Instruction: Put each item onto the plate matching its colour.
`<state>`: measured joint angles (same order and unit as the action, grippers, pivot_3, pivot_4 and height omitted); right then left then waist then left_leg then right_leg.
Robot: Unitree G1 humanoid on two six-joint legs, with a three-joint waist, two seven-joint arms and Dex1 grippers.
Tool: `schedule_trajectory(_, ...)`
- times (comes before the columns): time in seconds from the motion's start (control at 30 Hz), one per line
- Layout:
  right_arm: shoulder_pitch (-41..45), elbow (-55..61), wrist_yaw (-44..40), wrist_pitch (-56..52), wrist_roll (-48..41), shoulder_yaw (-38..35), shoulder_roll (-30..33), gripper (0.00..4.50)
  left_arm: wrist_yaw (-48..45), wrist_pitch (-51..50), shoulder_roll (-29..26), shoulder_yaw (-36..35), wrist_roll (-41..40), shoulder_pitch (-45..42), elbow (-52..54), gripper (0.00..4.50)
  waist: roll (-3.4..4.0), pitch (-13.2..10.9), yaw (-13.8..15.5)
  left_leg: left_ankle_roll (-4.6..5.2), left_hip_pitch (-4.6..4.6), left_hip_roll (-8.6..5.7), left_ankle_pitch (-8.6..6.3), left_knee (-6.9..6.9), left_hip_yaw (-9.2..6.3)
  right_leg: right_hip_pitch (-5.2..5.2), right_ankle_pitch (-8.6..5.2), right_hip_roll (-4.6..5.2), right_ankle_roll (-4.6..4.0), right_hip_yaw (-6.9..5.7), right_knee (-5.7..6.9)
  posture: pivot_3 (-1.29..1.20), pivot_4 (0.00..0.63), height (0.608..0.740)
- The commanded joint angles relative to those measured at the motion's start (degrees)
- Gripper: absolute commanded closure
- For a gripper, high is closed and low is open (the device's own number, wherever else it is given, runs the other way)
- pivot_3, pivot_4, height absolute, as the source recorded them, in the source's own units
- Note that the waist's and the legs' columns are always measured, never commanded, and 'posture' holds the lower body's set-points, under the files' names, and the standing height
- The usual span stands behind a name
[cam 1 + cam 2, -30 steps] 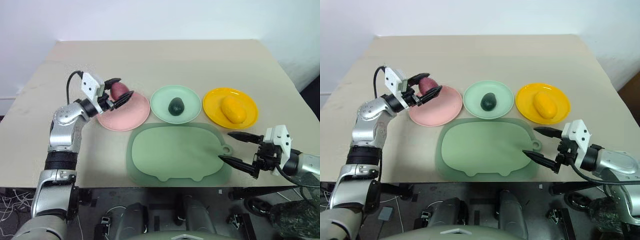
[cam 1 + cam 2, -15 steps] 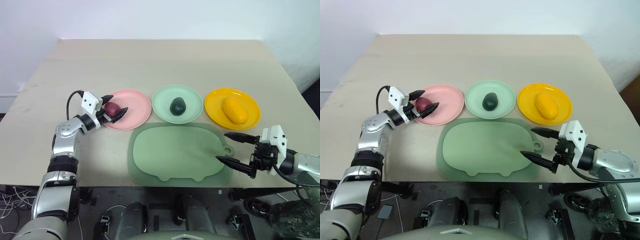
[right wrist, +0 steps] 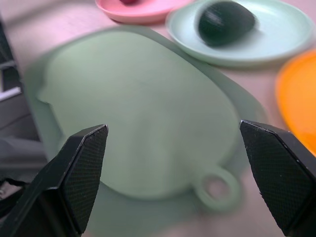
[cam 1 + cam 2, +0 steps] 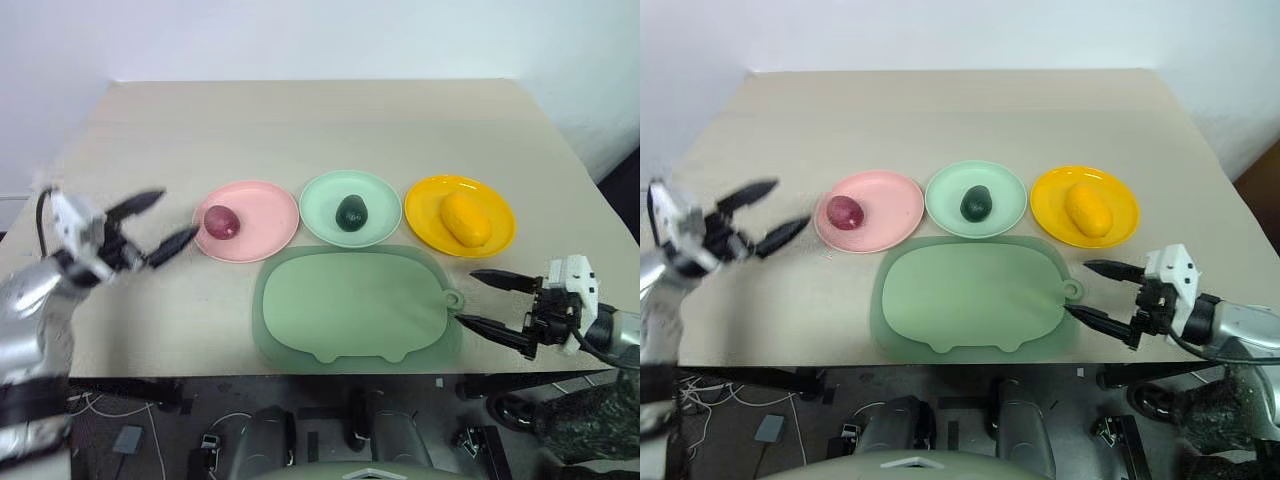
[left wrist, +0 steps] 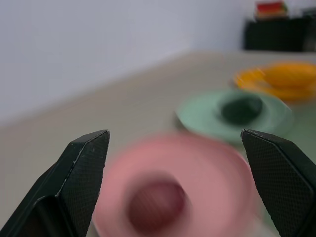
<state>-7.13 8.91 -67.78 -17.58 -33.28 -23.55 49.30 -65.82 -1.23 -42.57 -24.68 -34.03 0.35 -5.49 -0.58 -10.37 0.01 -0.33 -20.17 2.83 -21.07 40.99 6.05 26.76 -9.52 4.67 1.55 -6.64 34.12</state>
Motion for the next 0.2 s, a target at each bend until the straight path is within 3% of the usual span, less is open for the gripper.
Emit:
schedule_trajectory(0.03,1.7,-6.5,-1.8,2.8,1.1,-2.2,1.4,0.0,-1.0,2.8,-2.1,-5.5,1.6,5.1,-1.5,0.03,-0.11,0.0,0.7,0.0,-0.03,0.0,0.0,0.01,-0.01,0.01,-0.09,-0.01,-0.04,-0.03,-0.01,0.0,0.15,0.733)
schedule_trajectory(0.2,3.5,-12.9,0.5,7.4,3.6,-2.4,-0.4,0.0,1.6,11.0,5.2,-5.4,4.9,13.2,-5.7,0.03,0.12,0.1,1.8,0.05,-0.08,0.03,-0.04,0.03,-0.06,0.01,-0.26,0.16,-0.01,-0.08,-0.07,0.0,0.15,0.733)
